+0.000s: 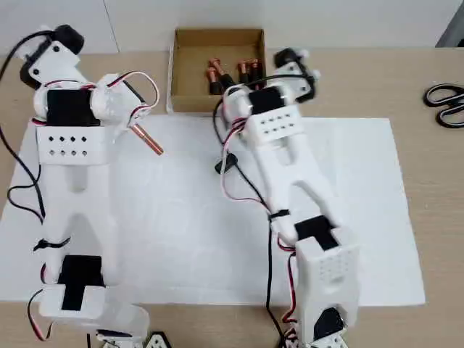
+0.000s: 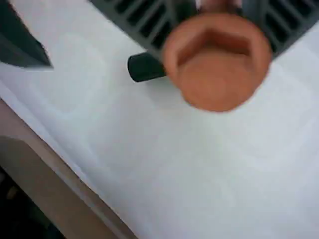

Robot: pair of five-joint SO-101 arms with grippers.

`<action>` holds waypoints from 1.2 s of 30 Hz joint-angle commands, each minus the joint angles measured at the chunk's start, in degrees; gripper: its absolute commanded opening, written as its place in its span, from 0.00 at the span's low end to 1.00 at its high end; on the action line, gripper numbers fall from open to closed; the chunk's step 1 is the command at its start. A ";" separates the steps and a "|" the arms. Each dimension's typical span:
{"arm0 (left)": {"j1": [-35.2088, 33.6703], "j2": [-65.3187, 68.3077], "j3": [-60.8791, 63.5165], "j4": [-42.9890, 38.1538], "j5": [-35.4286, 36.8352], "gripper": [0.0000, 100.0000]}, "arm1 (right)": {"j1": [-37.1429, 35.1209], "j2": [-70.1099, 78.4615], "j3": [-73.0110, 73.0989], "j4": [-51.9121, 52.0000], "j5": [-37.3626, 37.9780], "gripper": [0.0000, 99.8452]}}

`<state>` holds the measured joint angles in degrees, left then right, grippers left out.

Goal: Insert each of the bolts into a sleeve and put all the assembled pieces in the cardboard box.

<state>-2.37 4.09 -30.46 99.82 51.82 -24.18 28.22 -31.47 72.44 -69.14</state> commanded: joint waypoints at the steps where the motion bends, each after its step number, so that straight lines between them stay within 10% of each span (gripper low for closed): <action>1: -0.09 -3.60 -0.31 0.44 0.26 0.01 | -1.63 1.71 -0.62 -4.70 -0.62 0.34; 29: 2.37 -2.99 -0.04 0.35 1.76 0.01 | -4.88 15.78 -0.79 -10.68 -9.58 0.31; 36: 2.37 -2.99 -0.04 0.35 1.76 0.01 | -4.79 17.19 -0.97 -11.38 -9.58 0.02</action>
<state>-0.26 4.00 -30.20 99.82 53.49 -27.60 44.04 -31.74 62.68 -77.67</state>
